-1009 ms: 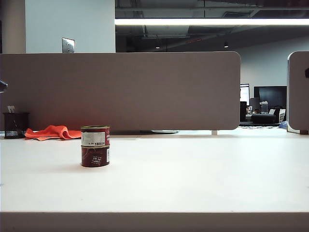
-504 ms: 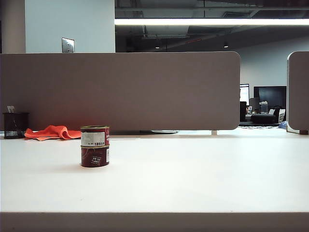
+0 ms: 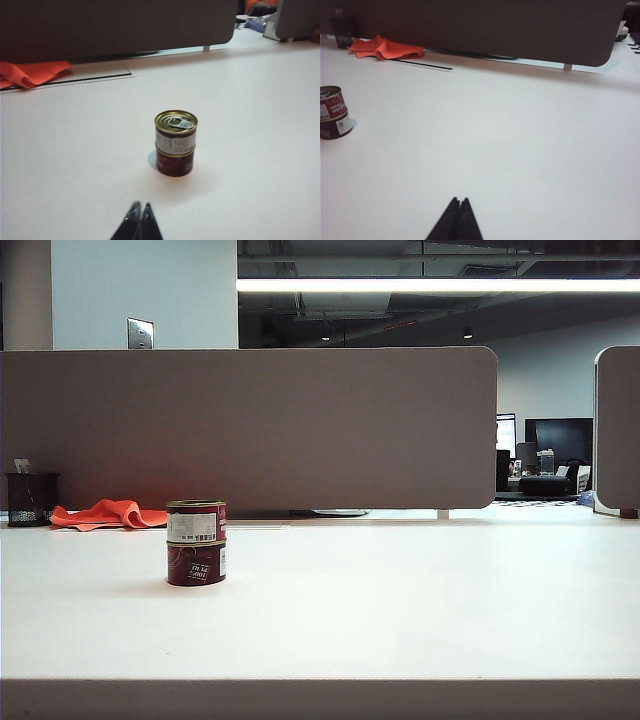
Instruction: Stack a can of tomatoes on the right onto the can of tomatoes on the left.
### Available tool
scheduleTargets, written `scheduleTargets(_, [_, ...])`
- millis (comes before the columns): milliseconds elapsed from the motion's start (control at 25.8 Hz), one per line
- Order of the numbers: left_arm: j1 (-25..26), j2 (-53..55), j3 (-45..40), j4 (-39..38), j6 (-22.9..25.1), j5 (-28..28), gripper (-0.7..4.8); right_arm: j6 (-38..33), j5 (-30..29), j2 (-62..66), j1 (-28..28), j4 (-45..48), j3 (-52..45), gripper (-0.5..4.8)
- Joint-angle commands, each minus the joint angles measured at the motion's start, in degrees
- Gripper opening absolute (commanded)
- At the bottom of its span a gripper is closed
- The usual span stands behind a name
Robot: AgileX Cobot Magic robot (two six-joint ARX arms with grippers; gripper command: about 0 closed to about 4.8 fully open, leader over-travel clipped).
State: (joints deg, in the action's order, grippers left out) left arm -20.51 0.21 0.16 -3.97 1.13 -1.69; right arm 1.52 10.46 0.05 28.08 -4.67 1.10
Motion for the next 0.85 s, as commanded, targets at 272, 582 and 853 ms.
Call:
scheduleTargets(272, [0.1, 0.0, 0.2, -1.2, 0.4, 0.8, -0.06, 0.0, -0.1, -0.1, 0.0, 0.3, 0.2, -0.01])
scheduleTargets(582, [0.1, 0.0, 0.2, -1.2, 0.4, 0.8, -0.06, 0.0, -0.1, -0.1, 0.0, 0.2, 0.2, -0.01])
scheduleTargets(853, [0.1, 0.0, 0.2, -1.2, 0.4, 0.8, -0.06, 0.0, -0.1, -0.1, 0.0, 0.2, 0.2, -0.01])
